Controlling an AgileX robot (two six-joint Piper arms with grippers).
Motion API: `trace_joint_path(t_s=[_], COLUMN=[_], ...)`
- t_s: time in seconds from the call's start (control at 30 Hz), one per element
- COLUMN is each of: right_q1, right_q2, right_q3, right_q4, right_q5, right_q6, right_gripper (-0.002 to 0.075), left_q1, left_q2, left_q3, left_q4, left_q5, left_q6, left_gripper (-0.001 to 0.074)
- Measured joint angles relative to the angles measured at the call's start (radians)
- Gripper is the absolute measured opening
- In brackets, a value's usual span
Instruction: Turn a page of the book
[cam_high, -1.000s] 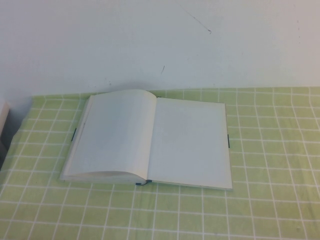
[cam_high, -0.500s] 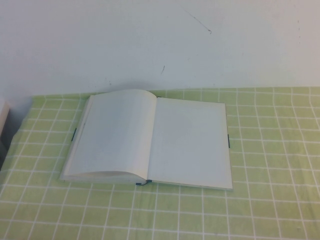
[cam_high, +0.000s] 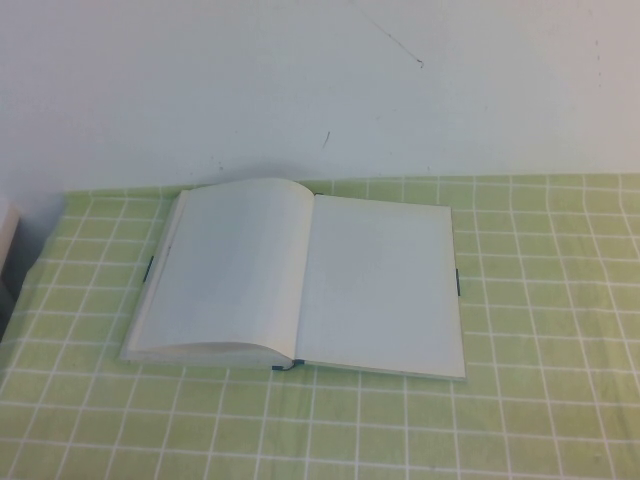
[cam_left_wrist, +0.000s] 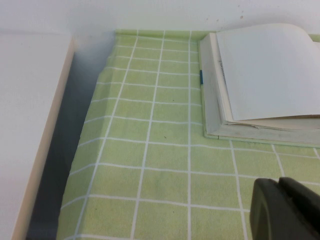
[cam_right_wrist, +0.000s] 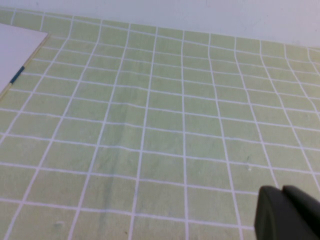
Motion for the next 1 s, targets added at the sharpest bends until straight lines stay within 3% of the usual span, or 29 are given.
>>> trace_joint_path(t_s=[1.0], right_q1=[0.000], right_q2=[0.000], right_q3=[0.000], right_q4=[0.015], right_q5=[0.000], right_q6=[0.000], right_gripper=[-0.0002], left_q1=[0.000], left_q2=[0.000], left_q3=[0.000], left_q4=[-0.002], left_q5=[0.000], left_q6=[0.000], left_gripper=[-0.0004])
